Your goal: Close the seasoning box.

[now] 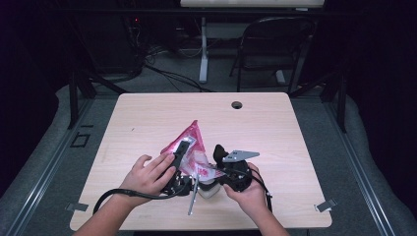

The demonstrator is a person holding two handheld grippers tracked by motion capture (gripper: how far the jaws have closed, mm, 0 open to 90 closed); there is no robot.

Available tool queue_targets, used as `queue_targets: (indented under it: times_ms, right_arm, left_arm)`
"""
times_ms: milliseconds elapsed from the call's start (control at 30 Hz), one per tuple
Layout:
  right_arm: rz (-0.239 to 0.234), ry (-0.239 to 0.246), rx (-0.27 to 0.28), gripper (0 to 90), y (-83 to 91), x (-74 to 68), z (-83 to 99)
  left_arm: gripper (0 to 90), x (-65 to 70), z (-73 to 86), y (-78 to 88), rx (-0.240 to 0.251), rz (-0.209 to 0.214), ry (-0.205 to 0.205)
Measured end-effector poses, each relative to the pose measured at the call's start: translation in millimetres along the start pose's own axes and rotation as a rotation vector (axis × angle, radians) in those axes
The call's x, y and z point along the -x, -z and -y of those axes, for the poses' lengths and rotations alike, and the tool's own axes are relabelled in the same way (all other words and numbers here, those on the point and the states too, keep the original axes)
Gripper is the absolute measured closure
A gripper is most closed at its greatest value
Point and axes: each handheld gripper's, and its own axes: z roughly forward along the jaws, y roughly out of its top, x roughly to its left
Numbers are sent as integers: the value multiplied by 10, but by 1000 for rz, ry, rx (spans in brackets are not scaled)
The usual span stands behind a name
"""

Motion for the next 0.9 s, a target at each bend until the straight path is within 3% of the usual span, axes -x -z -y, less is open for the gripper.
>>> queue_targets:
  times_ms: [300,900]
  right_arm:
    - [-2,5,5,871,-1,1,7]
    - [0,-1,-2,869,15,5,16]
  left_arm:
    - [644,-19,-11,3,10,-7,-17]
    - [633,-37,-43,1,14,1,-9]
